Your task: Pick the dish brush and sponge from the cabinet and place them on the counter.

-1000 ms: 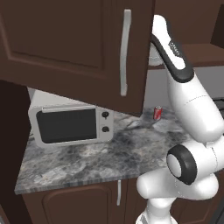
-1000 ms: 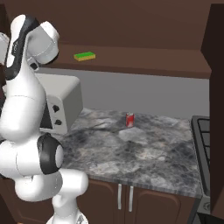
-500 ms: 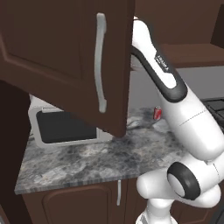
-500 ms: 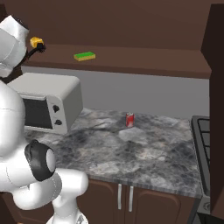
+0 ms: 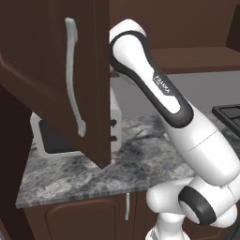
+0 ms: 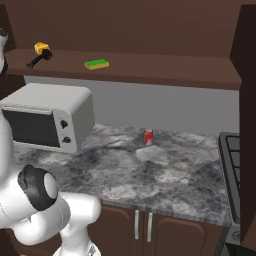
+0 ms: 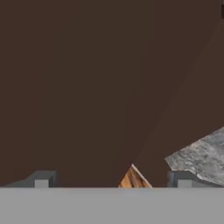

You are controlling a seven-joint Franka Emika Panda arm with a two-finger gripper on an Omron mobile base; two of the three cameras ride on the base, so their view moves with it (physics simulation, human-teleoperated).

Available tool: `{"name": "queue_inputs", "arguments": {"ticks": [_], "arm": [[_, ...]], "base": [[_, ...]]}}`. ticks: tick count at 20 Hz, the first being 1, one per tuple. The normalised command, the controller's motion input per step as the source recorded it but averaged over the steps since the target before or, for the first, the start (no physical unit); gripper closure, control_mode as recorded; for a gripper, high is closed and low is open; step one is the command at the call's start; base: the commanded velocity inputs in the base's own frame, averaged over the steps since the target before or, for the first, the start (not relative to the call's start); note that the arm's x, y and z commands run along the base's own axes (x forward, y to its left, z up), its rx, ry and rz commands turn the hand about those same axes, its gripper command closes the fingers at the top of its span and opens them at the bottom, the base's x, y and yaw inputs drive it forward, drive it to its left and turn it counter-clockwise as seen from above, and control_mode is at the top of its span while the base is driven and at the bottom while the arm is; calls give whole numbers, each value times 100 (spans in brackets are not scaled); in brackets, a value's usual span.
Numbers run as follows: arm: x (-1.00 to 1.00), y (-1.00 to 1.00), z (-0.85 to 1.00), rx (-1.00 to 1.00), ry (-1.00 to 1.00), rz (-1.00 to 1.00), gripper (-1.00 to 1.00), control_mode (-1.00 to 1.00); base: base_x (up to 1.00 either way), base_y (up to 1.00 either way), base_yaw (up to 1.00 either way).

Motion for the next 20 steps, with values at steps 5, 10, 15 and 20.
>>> {"name": "queue_inputs", "arguments": {"ticks": [5, 10, 15, 20], "arm": [[-17, 63, -4, 7, -24, 2, -100, -100], [-17, 79, -7, 3, -27, 0, -100, -100], [-9, 50, -5, -4, -15, 1, -100, -100], [1, 29, -13, 6, -1, 0, -100, -100]], "base": [[0, 0, 0], [0, 0, 0], [0, 0, 0], [0, 0, 0]]}}
